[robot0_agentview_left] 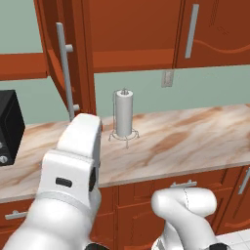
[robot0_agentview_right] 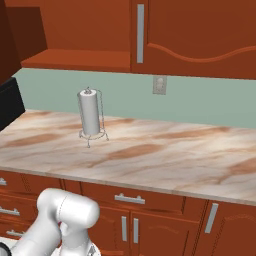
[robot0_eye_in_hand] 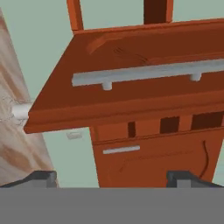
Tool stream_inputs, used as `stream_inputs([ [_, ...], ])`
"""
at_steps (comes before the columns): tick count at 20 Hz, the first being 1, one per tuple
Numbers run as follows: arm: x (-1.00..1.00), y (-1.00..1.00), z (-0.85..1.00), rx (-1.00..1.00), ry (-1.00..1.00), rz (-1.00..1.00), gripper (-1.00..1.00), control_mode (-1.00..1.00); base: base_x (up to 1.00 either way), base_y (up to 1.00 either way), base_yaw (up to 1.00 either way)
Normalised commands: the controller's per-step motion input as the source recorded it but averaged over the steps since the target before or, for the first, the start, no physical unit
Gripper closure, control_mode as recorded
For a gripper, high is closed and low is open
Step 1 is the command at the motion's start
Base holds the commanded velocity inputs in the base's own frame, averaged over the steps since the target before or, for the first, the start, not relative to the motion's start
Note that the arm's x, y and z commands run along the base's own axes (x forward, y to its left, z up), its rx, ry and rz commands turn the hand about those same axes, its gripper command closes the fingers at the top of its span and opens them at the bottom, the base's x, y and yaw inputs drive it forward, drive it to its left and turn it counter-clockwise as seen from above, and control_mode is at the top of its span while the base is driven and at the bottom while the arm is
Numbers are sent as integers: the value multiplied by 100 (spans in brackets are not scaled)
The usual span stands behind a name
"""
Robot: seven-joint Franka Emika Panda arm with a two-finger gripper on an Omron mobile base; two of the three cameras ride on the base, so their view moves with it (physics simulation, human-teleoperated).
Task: Close all open cabinet doors.
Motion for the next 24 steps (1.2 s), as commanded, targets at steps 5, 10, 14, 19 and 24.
stream_inputs([
  [5, 97, 42, -4, -16, 3, 0, -100, -100, 0, 0, 0],
  [10, 100, 35, -10, -13, 6, -2, -100, -100, 0, 0, 0],
  [14, 98, 78, -23, -19, 6, -3, -100, -100, 0, 0, 0],
  [19, 89, 67, -15, -20, 3, -6, -100, -100, 0, 0, 0],
  [24, 19, -5, 0, -3, 0, -15, -100, -100, 0, 0, 0],
])
